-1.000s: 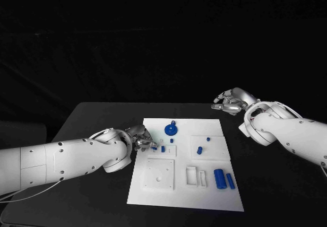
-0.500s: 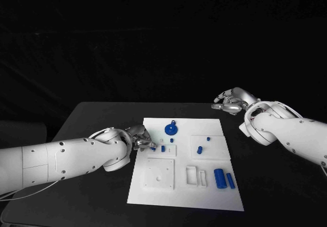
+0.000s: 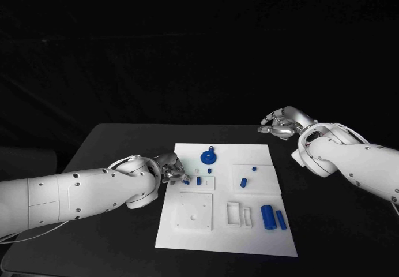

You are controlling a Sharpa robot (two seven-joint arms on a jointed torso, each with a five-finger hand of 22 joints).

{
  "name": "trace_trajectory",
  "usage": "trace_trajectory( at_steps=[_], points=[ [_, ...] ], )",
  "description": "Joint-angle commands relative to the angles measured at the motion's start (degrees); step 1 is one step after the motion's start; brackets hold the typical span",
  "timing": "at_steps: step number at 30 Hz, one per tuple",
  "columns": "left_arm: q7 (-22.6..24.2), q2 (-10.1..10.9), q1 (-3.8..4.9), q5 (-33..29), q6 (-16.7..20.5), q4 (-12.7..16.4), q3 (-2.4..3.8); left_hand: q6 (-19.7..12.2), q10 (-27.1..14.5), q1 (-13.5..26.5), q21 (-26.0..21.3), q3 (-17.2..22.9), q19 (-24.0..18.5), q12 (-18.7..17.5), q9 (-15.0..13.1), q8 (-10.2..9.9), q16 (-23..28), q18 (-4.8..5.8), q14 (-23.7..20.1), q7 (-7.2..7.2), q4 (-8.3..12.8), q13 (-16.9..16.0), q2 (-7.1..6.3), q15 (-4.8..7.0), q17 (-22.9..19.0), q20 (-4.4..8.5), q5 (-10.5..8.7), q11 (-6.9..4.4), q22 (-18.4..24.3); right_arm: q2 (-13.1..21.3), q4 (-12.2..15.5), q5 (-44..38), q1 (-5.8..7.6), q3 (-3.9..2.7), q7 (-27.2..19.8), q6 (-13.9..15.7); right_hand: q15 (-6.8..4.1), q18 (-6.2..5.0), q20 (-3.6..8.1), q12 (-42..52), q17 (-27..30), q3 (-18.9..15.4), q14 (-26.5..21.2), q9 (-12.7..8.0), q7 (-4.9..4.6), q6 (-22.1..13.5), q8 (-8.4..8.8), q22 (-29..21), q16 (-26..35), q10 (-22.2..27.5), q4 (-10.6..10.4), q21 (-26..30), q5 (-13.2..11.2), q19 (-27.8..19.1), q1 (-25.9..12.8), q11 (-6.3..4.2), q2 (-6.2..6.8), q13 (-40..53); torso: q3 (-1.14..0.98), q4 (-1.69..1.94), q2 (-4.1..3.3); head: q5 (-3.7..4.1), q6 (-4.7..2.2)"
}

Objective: Assemble the parts on the task board

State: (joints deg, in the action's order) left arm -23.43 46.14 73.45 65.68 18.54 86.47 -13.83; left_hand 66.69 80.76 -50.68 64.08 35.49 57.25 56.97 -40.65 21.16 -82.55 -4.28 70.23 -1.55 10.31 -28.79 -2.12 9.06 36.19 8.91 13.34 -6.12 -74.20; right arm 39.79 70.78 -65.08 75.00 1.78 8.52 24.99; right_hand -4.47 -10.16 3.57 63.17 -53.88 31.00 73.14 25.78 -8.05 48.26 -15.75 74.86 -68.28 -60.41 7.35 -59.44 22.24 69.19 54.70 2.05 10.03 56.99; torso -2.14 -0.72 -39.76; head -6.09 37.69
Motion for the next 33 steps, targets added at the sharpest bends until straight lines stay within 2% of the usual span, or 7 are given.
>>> trace_trajectory(
  at_steps=[1, 15, 23, 26, 33],
  points=[
    [-0.28, -0.20, -0.07, 0.85, -1.13, 0.02, -0.01, 3.92, 0.52, -0.61, 0.25, -0.25, 0.50, 0.47, -2.15, 4.57, -0.34, -0.49, 3.73, 2.87, 0.00, -0.11, 0.14, 4.10, 0.11, 6.86, 0.21, -1.39, -0.08, 0.00, 0.04, -0.14, -0.02, -0.02, -0.50, -0.63, 0.00, -4.84, 0.31, 0.21, 0.09, -0.16, 0.42, -0.09, -0.41, 0.13, 0.32, 0.07, 0.29, 0.07, -0.06, 0.29, 0.40, -0.11, 0.55, -0.16, 0.06, -0.09, 0.00, 0.01, 0.00, 0.03, 0.04],
    [-0.39, -0.43, -0.12, 1.17, -1.22, -0.17, 0.00, 3.94, 0.43, -0.60, 0.34, -0.25, 0.56, 0.87, -2.16, 4.85, -0.61, -0.54, 3.72, 2.94, 0.01, -0.26, 0.31, 4.16, 0.18, 6.87, 0.22, -1.46, -0.15, 0.03, 0.07, -0.14, -0.03, -0.02, -0.51, -0.60, 0.00, -4.84, 0.31, 0.23, 0.09, -0.20, 0.43, -0.09, -0.41, 0.14, 0.32, 0.08, 0.30, 0.08, -0.08, 0.31, 0.43, -0.10, 0.53, -0.16, 0.06, -0.13, -0.03, 0.01, 0.00, 0.10, 0.01],
    [-1.20, -0.59, -0.12, 1.39, -3.78, -0.22, 0.00, 3.92, 0.38, -0.56, 0.36, -0.28, 0.56, 0.97, -2.16, 4.92, -0.68, -0.55, 3.70, 2.95, 0.01, -0.30, 0.30, 4.17, 0.19, 6.86, 0.14, -1.46, -0.18, 0.03, 0.08, -0.14, -0.03, -0.02, -0.49, -0.63, 0.00, -4.84, 0.30, 0.24, 0.10, -0.21, 0.43, -0.09, -0.41, 0.14, 0.33, 0.08, 0.31, 0.08, -0.08, 0.32, 0.45, -0.10, 0.53, -0.16, 0.06, -0.15, -0.03, -0.05, -0.03, 0.15, 0.10],
    [-1.33, -0.60, -0.12, 1.39, -4.33, -0.28, 0.00, 3.78, 0.18, -0.33, 0.39, -0.43, 0.47, 1.30, -2.11, 5.17, -0.86, -0.57, 3.55, 2.94, -0.10, -0.39, 0.20, 4.16, 0.17, 6.81, -1.23, -1.45, -0.26, 0.03, 0.09, -0.14, -0.03, -0.02, -0.49, -0.63, 0.00, -4.84, 0.30, 0.25, 0.10, -0.21, 0.43, -0.09, -0.41, 0.14, 0.33, 0.08, 0.31, 0.08, -0.08, 0.32, 0.45, -0.09, 0.53, -0.16, 0.06, -0.15, -0.02, -0.06, -0.03, 0.18, 0.13],
    [-1.28, -0.64, -0.12, 1.34, -4.74, -0.51, 0.00, 3.70, 0.02, 0.19, 0.38, -0.66, 0.38, 1.65, -2.01, 5.50, -1.03, -0.59, 3.40, 2.92, -0.69, -0.43, -0.52, 4.12, 0.11, 6.76, -2.47, -1.41, -0.32, 0.00, 0.11, -0.14, -0.03, -0.02, -0.50, -0.65, 0.00, -4.84, 0.30, 0.26, 0.10, -0.23, 0.43, -0.09, -0.41, 0.15, 0.33, 0.09, 0.31, 0.09, -0.08, 0.33, 0.46, -0.09, 0.53, -0.16, 0.06, -0.17, -0.02, 0.00, -0.01, 0.30, 0.28]
  ],
)
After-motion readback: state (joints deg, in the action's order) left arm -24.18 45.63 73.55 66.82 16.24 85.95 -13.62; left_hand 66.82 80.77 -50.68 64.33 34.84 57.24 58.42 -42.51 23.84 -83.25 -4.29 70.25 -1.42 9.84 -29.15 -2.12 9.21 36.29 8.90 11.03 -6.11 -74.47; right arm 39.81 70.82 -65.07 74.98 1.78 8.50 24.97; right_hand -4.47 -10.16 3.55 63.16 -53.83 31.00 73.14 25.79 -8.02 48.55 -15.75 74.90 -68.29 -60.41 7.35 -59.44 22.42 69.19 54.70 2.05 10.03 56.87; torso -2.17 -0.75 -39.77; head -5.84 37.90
